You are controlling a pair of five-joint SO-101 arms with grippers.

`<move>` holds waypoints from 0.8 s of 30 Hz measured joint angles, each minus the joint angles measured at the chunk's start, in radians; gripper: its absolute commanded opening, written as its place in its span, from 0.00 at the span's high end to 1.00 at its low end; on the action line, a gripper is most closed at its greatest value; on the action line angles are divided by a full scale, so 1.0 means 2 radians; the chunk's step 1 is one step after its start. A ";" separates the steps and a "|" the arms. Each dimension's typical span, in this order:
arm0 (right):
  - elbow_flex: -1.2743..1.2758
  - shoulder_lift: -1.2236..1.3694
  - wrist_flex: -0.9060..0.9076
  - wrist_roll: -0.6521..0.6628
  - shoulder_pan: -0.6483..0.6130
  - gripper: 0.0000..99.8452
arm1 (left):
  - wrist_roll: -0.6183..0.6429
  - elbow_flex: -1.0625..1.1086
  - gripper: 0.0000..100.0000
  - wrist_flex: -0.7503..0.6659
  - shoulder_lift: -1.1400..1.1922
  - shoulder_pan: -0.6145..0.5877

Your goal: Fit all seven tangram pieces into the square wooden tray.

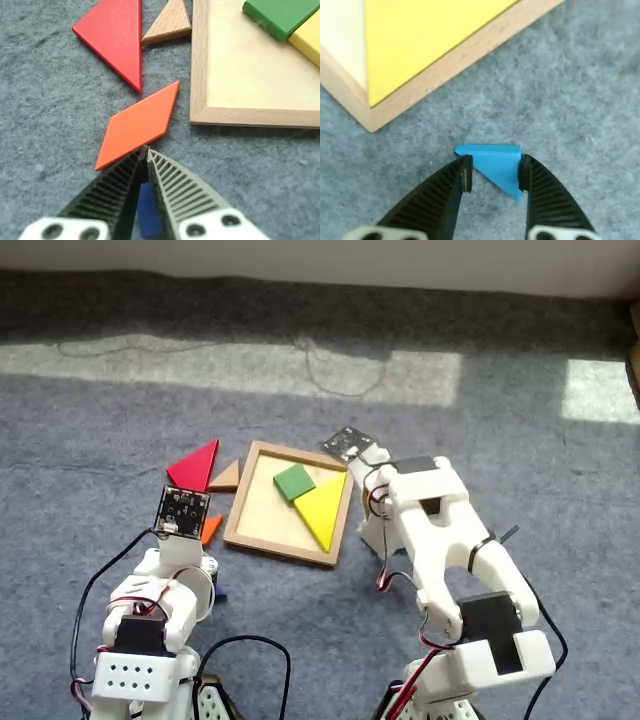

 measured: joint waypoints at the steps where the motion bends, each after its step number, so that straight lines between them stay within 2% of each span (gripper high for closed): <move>1: -0.001 0.001 0.013 0.000 -0.002 0.78 | 0.000 0.000 0.99 0.000 0.000 0.000; 8: -0.013 0.008 0.037 0.002 -0.005 0.78 | 0.000 0.000 0.99 0.000 0.000 0.000; 10: -0.013 0.008 0.036 0.002 -0.005 0.80 | 0.000 0.000 0.99 0.000 0.000 0.000; 17: -0.013 0.008 -0.001 0.001 0.000 0.84 | 0.000 0.000 0.99 0.000 0.000 0.000; 24: -0.023 0.027 -0.007 0.001 0.002 0.98 | 0.000 0.000 0.99 0.000 0.000 0.000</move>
